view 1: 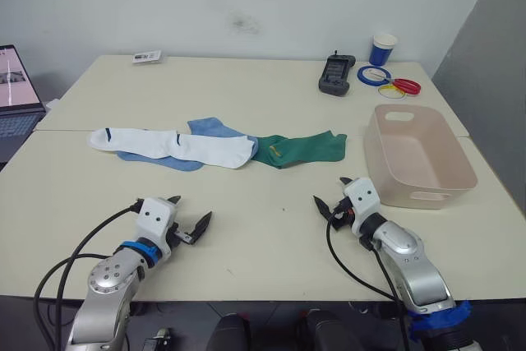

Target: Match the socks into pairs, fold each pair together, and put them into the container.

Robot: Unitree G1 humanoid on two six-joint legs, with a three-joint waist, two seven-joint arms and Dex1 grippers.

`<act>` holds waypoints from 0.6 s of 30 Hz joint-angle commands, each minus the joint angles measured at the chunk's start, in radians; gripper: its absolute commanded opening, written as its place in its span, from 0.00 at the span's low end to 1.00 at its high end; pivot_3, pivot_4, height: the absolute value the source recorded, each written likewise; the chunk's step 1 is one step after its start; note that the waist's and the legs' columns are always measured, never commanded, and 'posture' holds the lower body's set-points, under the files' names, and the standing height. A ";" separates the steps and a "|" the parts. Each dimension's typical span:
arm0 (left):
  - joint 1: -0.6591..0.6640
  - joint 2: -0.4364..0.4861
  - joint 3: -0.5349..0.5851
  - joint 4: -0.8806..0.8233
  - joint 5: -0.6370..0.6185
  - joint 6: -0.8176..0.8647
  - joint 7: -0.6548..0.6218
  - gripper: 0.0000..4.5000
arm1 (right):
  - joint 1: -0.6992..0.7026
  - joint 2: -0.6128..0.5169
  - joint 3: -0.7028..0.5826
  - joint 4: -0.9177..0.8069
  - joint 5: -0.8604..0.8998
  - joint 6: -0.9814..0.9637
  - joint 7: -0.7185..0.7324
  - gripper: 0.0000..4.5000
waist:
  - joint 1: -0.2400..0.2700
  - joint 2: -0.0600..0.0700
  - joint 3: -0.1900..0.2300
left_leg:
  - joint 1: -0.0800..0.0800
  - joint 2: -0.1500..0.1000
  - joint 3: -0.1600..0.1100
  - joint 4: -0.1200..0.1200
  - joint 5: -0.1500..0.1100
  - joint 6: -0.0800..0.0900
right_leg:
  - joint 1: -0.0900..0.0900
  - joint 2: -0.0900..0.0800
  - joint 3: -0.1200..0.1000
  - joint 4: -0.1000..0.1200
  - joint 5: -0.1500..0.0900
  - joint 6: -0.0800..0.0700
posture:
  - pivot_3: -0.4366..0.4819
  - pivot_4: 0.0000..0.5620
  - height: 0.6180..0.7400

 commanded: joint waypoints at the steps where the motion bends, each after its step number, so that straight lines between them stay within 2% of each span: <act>1: -0.007 0.007 0.005 -0.022 -0.015 -0.011 -0.013 1.00 | 0.008 -0.003 -0.020 -0.065 0.043 0.015 0.021 0.99 | 0.000 0.000 0.000 | 0.000 0.000 0.000 0.000 0.000 0.000 | 0.000 0.000 0.000 0.000 0.000 0.000 | 0.48 0.27 1.00; 12: 0.043 -0.003 0.037 -0.081 -0.085 0.021 -0.028 1.00 | -0.008 -0.023 0.013 -0.059 0.025 -0.003 0.034 0.99 | 0.000 0.000 0.000 | 0.000 0.000 0.000 0.000 0.000 0.000 | 0.000 0.000 0.000 0.000 0.000 0.000 | 0.48 0.27 1.00; 18: 0.085 -0.075 0.158 -0.134 -0.180 0.072 0.081 1.00 | -0.125 0.000 0.059 -0.031 0.059 -0.002 0.093 0.99 | -0.005 0.000 0.000 | 0.000 0.001 0.000 0.001 0.000 0.000 | 0.000 0.000 0.000 0.000 0.000 0.001 | 0.48 0.27 1.00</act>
